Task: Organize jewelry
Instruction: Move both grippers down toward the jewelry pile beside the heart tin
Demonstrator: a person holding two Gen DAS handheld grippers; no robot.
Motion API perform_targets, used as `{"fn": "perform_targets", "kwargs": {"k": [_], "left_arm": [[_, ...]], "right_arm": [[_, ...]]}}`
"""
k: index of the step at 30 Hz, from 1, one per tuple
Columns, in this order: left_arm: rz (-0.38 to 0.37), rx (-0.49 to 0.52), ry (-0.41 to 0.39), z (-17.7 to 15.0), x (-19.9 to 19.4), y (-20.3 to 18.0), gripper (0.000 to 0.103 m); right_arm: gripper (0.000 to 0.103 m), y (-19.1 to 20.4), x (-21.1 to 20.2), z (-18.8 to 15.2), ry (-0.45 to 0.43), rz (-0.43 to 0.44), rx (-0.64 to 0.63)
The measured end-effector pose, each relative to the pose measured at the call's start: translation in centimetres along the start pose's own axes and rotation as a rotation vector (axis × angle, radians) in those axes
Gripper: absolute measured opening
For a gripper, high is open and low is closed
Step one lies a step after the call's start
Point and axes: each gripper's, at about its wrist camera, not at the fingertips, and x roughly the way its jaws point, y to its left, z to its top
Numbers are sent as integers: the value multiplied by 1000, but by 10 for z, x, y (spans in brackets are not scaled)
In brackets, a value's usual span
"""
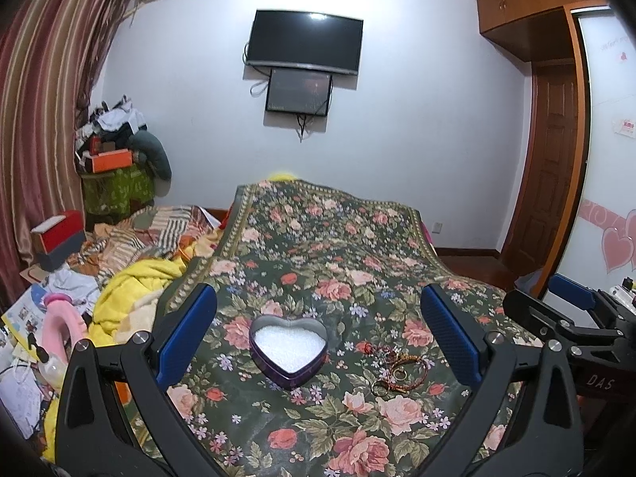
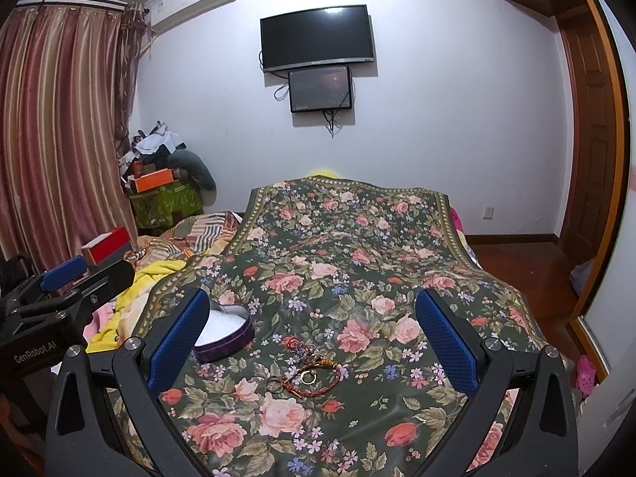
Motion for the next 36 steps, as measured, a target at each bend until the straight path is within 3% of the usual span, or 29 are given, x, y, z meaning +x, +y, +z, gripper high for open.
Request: {"fn": "perform_targets", "kwargs": {"k": [9,16,22,26,32,36], "left_arm": [[-5,-16,125,-17,45,2,103],[-63,29,257,-39,79,-7,102],[-110,97,372,-59,105,-22,91],[-150,108,450,-72,122,-27,83],[-206,129,551,-90,141,-36,67],[-238,143,588,-98,149,-42,58]], "right_arm": [[103,-19,26,-10,80,-16,28],[103,-44,55,-22,212,-45,39],[103,-63,78,-38,341,-24,46],[102,-65,83,-44,380,-10,9],[88,-63,94,-50,440,48,-19],[86,-61,95,-52,452,65,-45]]}}
